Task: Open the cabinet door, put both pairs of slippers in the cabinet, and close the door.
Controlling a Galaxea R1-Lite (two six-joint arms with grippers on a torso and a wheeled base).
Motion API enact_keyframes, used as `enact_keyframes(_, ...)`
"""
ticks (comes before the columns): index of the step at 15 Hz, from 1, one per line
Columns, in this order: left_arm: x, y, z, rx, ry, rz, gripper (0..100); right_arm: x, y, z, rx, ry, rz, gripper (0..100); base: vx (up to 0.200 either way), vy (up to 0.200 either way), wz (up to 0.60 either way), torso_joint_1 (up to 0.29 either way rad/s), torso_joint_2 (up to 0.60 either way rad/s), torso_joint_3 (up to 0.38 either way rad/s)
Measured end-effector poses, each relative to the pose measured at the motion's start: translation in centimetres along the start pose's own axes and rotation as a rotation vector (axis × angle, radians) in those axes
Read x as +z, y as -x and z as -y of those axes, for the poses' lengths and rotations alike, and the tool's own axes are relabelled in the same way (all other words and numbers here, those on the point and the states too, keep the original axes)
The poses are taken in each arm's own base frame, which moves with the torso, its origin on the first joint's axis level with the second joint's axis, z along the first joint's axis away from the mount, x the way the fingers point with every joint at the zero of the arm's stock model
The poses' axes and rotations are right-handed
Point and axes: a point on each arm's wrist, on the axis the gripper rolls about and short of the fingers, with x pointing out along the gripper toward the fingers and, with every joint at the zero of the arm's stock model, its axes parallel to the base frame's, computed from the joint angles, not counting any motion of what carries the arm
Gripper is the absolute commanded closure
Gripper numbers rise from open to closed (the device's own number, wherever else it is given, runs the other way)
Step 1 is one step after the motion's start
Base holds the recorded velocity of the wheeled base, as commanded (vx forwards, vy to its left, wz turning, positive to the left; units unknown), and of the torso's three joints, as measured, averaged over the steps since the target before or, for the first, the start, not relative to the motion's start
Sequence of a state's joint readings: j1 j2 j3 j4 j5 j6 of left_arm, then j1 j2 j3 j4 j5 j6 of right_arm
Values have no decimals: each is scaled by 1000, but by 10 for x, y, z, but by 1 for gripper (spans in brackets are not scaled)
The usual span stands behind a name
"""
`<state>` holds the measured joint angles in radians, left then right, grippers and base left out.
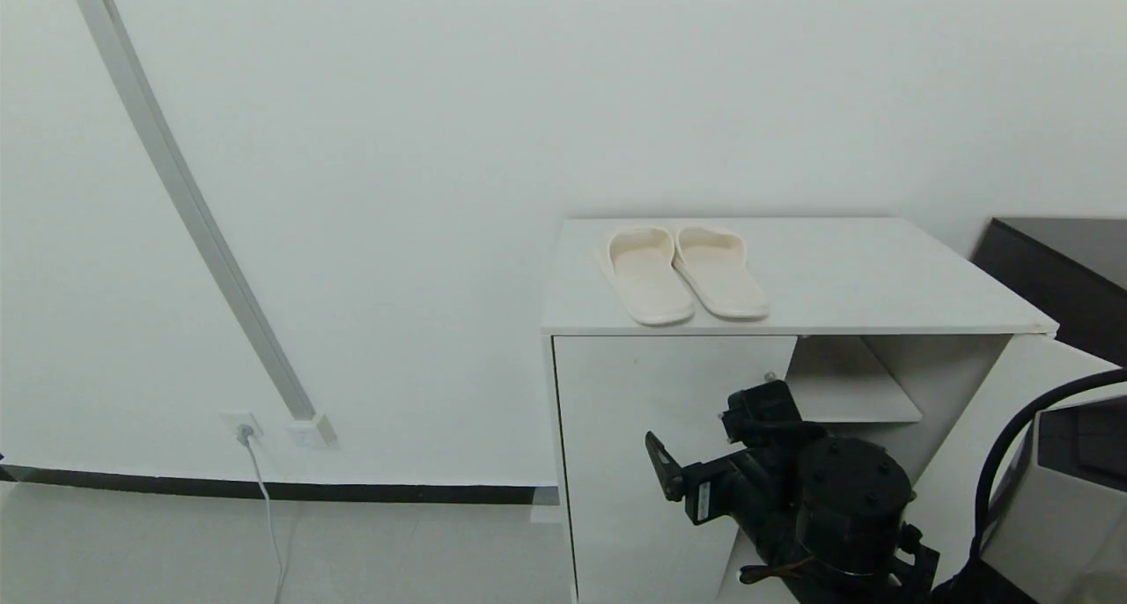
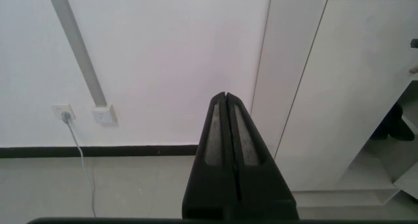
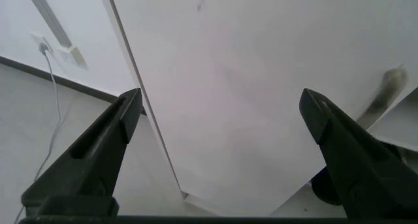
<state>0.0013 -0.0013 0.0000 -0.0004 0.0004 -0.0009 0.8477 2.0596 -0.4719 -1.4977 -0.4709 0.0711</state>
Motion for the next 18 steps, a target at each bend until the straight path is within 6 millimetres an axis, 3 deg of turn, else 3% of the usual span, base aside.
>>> enact_keyframes(10, 0, 0, 0, 0, 0, 0, 100, 0, 0, 2, -6, -6, 0, 0, 0, 0, 0, 243, -554, -314)
enact_keyframes(14, 0, 0, 0, 0, 0, 0, 100, 2, -1, 4, -13, -17, 20, 0, 0, 0, 0, 181, -388, -210)
enact_keyframes(18, 0, 0, 0, 1, 0, 0, 100, 3, -4, 10, -21, -5, 27, 0, 0, 0, 0, 30, -65, -27)
